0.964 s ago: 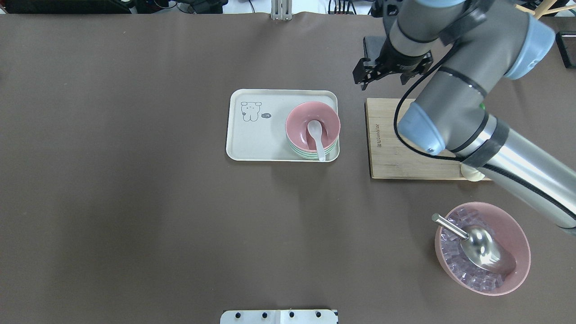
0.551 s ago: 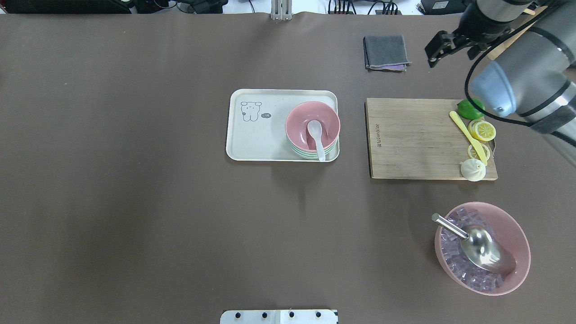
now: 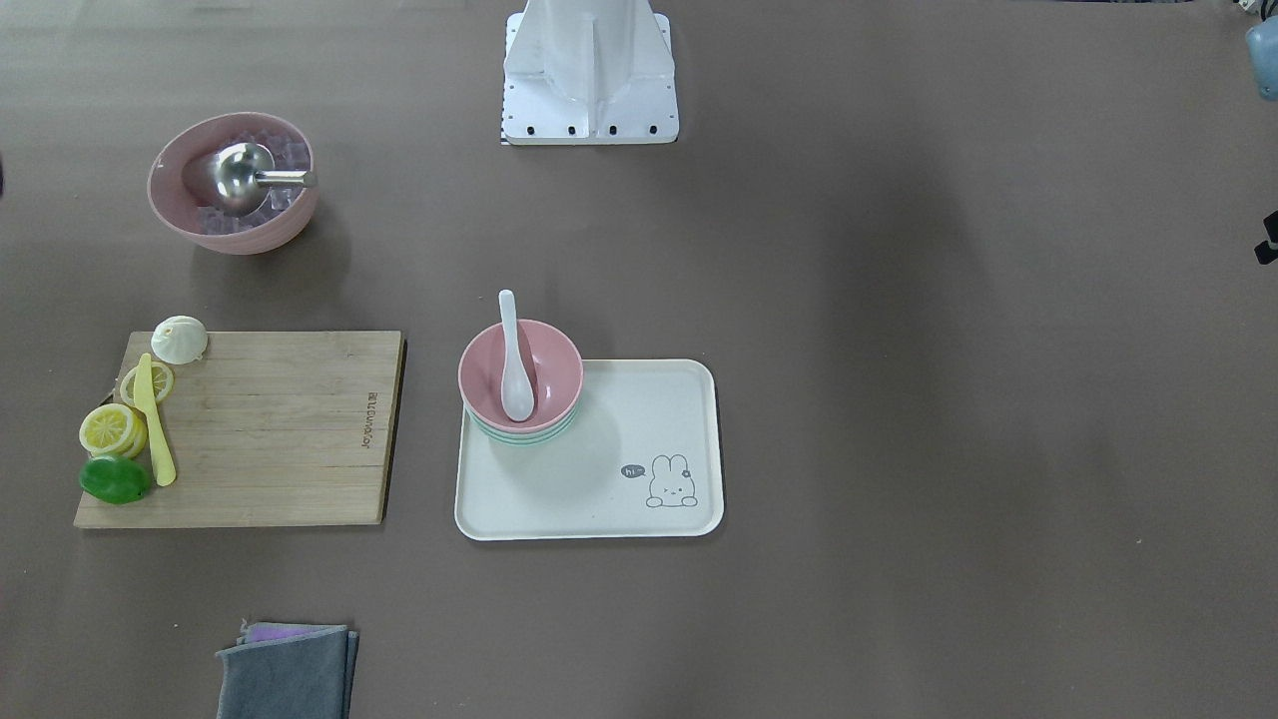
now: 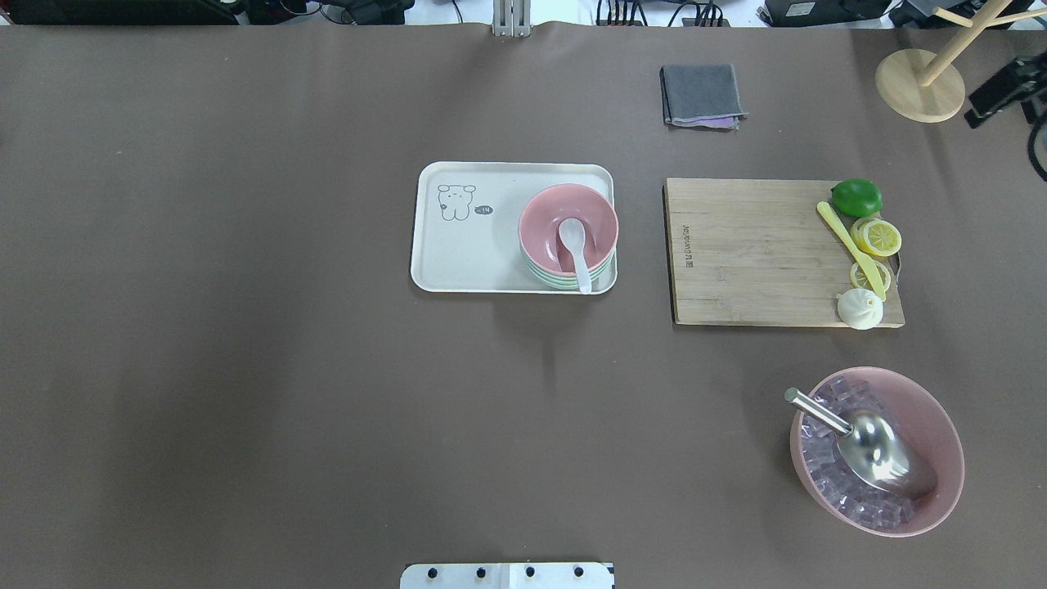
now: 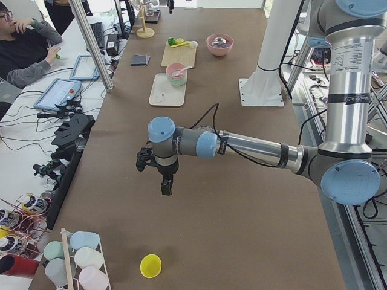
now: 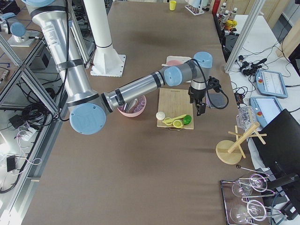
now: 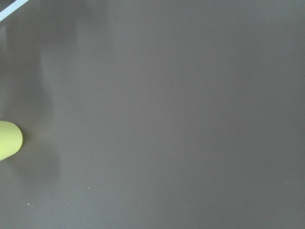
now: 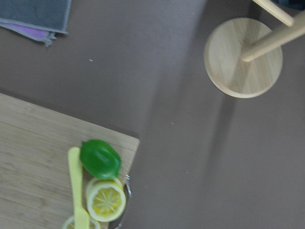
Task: Stack pink bowl on green and place spoon
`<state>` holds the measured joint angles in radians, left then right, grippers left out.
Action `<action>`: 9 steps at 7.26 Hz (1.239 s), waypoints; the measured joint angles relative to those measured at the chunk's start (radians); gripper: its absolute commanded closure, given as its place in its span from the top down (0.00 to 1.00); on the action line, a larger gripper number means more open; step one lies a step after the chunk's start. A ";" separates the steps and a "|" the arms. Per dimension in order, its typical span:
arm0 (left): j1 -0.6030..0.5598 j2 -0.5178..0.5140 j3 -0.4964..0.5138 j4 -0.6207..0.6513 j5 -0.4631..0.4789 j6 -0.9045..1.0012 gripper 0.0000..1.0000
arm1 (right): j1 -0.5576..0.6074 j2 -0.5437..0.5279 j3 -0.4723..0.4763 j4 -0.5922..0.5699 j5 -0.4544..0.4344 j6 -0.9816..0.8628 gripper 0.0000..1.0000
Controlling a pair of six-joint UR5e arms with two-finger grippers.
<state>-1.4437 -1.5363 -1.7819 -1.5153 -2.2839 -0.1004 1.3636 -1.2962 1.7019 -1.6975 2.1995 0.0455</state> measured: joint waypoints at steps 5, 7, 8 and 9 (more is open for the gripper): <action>-0.011 0.044 -0.010 -0.025 -0.066 0.004 0.99 | 0.175 -0.362 0.125 0.013 0.034 -0.080 1.00; -0.023 0.050 -0.024 -0.030 -0.070 0.004 0.99 | 0.191 -0.468 0.170 0.014 0.060 -0.078 1.00; -0.046 0.048 -0.030 -0.028 -0.071 0.007 0.99 | 0.195 -0.493 0.182 0.015 0.069 -0.075 1.00; -0.076 0.046 -0.031 -0.022 -0.081 0.014 0.99 | 0.196 -0.502 0.189 0.015 0.073 -0.073 1.00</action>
<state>-1.5195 -1.4906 -1.8129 -1.5377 -2.3651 -0.0865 1.5598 -1.7981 1.8911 -1.6828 2.2728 -0.0276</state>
